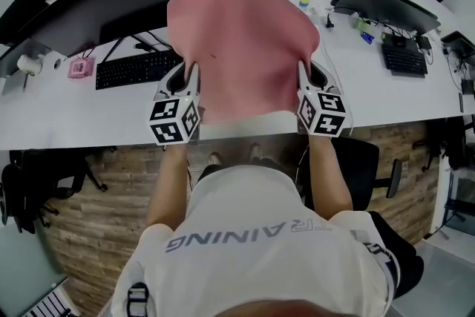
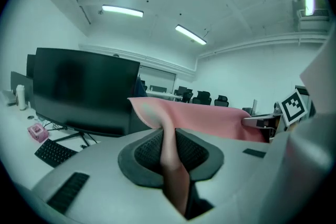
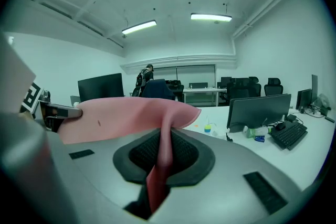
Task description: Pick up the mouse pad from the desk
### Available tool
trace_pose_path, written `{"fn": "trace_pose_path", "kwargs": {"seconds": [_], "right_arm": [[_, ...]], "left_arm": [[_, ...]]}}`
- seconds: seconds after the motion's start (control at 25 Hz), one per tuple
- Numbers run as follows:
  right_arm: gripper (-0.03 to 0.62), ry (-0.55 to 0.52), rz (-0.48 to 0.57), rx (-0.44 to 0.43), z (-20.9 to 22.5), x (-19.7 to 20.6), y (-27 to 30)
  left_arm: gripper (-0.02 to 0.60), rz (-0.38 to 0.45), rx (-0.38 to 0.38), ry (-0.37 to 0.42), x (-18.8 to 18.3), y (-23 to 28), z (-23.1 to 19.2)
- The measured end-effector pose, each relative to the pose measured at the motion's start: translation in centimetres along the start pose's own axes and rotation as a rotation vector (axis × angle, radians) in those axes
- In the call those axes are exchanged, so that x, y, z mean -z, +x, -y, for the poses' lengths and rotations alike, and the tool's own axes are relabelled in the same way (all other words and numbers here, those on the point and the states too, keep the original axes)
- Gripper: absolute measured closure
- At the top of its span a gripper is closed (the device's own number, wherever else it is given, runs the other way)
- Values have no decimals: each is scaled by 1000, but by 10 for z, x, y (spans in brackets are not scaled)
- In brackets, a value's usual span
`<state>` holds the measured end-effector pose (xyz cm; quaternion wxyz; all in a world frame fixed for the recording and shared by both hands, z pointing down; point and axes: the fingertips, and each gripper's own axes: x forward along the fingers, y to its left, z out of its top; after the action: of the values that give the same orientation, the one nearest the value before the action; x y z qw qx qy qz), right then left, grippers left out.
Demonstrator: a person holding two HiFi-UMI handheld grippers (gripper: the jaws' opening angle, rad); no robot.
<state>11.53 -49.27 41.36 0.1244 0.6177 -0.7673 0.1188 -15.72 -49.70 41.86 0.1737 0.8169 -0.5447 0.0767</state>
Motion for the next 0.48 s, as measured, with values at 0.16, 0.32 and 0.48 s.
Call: {"fn": "trace_pose_path", "kwargs": {"seconds": [0.16, 0.32, 0.48], "right_arm": [[537, -22, 73, -10, -11, -32, -10], [537, -55, 141, -10, -14, -62, -17], [537, -68, 205, -12, -16, -88, -28]], "left_arm": [[495, 72, 1, 32, -36, -14, 5], [495, 135, -6, 44, -64, -29, 4], [495, 189, -6, 69, -86, -42, 7]]}}
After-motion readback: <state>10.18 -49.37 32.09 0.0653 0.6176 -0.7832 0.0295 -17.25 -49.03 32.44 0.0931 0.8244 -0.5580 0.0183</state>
